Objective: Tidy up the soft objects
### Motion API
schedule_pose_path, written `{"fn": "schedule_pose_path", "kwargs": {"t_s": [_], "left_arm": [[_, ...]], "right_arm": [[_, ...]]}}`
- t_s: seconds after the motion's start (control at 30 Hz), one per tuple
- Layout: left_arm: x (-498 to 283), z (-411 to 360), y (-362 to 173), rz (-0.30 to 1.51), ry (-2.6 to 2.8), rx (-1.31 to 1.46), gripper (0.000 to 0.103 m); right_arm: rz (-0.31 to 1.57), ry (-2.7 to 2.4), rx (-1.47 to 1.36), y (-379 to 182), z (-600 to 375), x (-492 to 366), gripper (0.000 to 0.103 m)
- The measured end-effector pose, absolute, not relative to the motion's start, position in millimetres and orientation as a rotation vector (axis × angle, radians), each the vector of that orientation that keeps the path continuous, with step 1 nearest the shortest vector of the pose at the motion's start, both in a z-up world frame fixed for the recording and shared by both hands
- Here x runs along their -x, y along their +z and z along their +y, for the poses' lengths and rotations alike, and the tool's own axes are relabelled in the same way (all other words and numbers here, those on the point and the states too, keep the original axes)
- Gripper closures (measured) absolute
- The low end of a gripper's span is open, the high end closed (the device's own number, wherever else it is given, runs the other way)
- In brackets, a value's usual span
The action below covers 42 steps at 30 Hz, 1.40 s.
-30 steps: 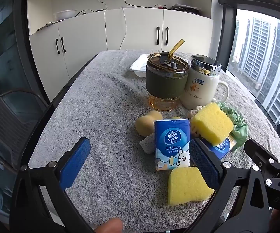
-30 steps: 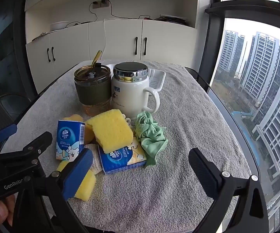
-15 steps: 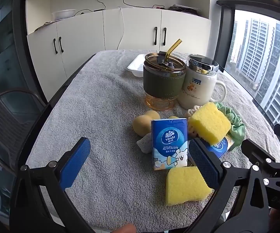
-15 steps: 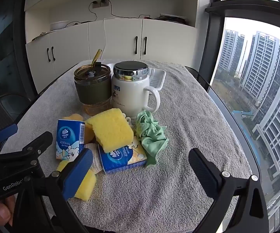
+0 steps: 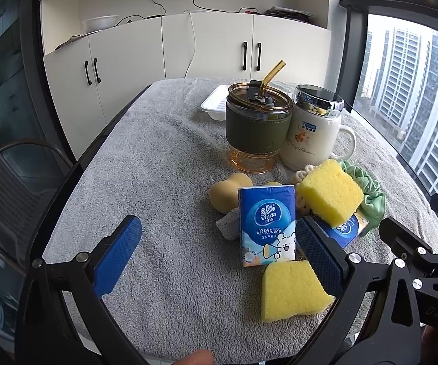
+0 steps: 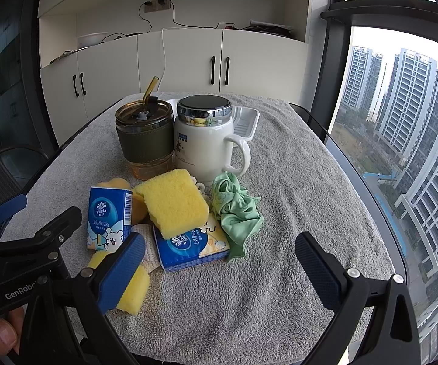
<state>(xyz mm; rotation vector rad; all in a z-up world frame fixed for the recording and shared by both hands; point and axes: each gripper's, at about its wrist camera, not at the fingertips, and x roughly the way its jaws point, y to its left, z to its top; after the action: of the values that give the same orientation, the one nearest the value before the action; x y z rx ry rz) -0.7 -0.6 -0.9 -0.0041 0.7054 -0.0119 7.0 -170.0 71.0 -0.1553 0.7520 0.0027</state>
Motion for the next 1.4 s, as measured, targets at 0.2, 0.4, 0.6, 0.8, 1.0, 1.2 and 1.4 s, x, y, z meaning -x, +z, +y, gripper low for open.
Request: {"fn": "schedule_pose_path", "kwargs": {"t_s": [0.2, 0.4, 0.6, 0.8, 1.0, 1.2, 1.4], "left_arm": [[0.8, 0.1, -0.5, 0.704, -0.010, 0.003, 0.000], [1.6, 1.4, 0.5, 0.702, -0.009, 0.005, 0.000], [1.7, 1.5, 0.7, 0.702, -0.008, 0.003, 0.000], [1.4, 1.5, 0.9, 0.702, -0.009, 0.004, 0.000], [1.5, 1.8, 1.0, 0.702, -0.009, 0.003, 0.000], [1.5, 1.9, 1.2, 0.701, -0.007, 0.003, 0.000], [1.9, 2.2, 1.7, 0.699, -0.006, 0.002, 0.000]], "right_arm": [[0.752, 0.003, 0.155, 71.0, -169.9, -7.1, 0.002], [0.753, 0.002, 0.155, 70.6, -170.1, -7.3, 0.002], [0.753, 0.003, 0.154, 70.6, -170.2, -7.4, 0.002], [0.753, 0.003, 0.155, 70.8, -170.3, -7.3, 0.002], [0.753, 0.002, 0.154, 70.5, -170.3, -7.4, 0.002], [0.754, 0.003, 0.155, 70.4, -170.3, -7.6, 0.002], [0.754, 0.003, 0.154, 70.3, -170.3, -7.5, 0.002]]}}
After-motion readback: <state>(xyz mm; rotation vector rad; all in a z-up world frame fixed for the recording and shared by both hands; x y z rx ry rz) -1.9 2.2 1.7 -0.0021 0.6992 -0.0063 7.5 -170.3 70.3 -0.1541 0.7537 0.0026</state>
